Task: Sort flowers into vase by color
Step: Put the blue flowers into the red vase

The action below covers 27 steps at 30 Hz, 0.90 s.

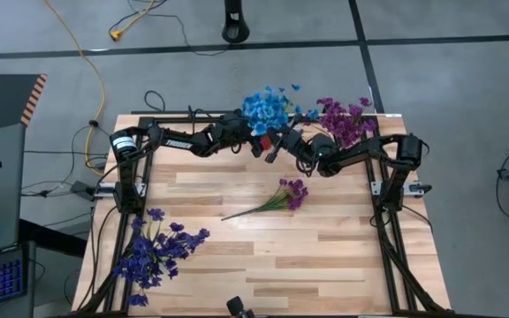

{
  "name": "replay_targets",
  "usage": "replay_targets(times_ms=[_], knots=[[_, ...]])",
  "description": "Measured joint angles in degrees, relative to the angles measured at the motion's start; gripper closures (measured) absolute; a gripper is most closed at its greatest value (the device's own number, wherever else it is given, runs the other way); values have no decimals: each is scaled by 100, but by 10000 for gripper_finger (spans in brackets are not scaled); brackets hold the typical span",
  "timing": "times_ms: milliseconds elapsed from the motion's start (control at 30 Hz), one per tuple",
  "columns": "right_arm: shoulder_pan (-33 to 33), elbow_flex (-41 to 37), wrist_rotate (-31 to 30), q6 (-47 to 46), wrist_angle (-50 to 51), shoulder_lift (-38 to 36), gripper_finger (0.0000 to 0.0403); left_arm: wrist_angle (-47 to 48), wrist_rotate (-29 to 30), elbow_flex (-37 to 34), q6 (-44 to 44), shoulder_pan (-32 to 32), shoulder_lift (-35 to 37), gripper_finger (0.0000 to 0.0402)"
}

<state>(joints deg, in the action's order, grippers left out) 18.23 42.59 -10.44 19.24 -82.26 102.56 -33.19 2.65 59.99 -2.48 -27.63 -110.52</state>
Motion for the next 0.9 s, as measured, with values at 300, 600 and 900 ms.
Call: replay_targets(times_ms=[300,600,900], knots=[[-32,0,-136,32,5,-1,356,79,-9,3,-41,61,0,246],[-222,0,-669,674,59,-1,356,170,-34,9,-4,72,2,246],[-165,0,-681,663,-134,-2,356,237,-86,0,55,144,-2,247]])
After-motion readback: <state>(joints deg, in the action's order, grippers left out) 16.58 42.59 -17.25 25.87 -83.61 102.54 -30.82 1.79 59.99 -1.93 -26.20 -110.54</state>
